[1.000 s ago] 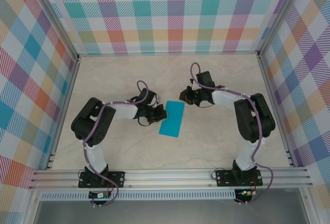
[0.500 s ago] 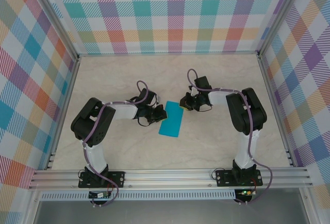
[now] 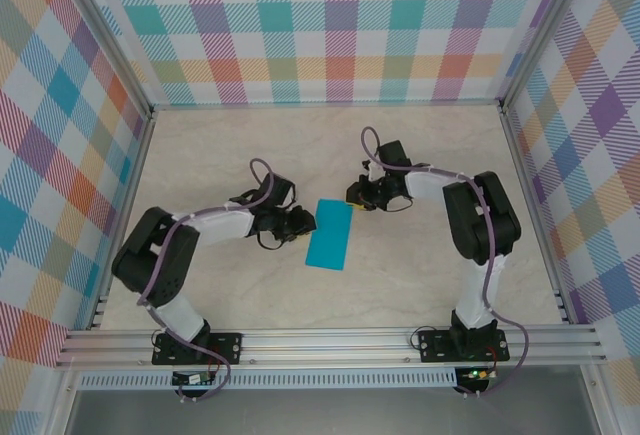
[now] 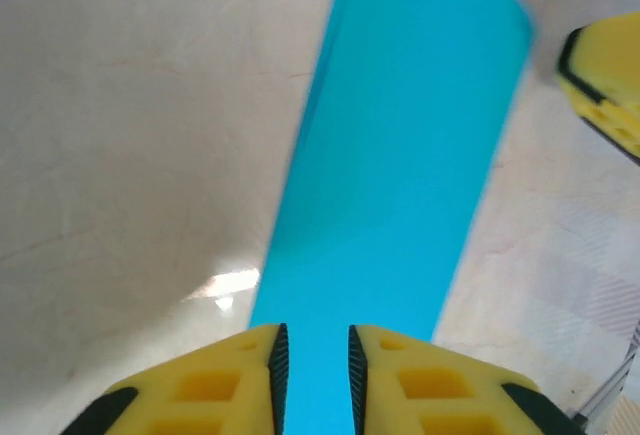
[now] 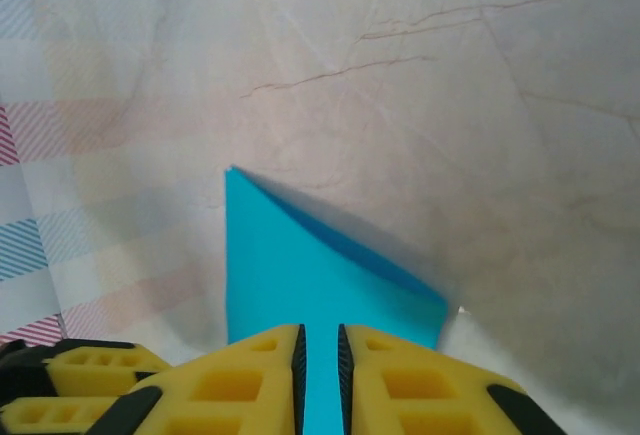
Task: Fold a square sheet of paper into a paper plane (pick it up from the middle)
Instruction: Fold the square sheet of paper in half at the center of the table, then fold the triangle a second time at the center of the table.
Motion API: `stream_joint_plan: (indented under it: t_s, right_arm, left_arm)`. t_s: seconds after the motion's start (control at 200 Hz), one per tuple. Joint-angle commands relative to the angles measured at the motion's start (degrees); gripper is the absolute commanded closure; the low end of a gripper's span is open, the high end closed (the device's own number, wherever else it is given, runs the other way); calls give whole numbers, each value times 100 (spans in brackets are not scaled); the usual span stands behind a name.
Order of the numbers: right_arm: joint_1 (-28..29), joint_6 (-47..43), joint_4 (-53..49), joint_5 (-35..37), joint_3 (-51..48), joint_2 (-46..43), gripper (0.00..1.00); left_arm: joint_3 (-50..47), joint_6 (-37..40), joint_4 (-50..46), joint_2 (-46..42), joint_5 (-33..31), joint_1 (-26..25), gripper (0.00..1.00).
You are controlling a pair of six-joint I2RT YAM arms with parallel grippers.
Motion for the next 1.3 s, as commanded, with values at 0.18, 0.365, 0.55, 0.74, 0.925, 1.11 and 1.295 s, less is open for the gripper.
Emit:
stream_joint_plan:
  t_s: [0.18,0.365,0.55,0.74,0.925,1.11,1.295]
  right_arm:
    - [250,726,166,309,-1153,-1341,70]
    - [734,1280,452,219,-1619,-1444,64]
    - [1087,1492,463,502,-1679,-1298,63]
    - [1089,1513,279,762,-1731,-1246,64]
    - [1091,1485,351,698,-1737,-1144,64]
    - [1089,1442,336,723,-1760,-985,64]
    - [1092,1375,193,874,-1822,-859,65]
  left_arm:
    - [-288,-33,-367,-885,85,594,60]
    - [-408,-119,125,-546,794,780,52]
    - [-357,-203,367,-214,1049,780,49]
    - [-315,-155,357,-71,1151,780,48]
    - [-266,-159,459,81,1273,758,48]
    - [-173,-118,460,204,1354,697,47]
    - [-63,-106,437,328,1386,633,46]
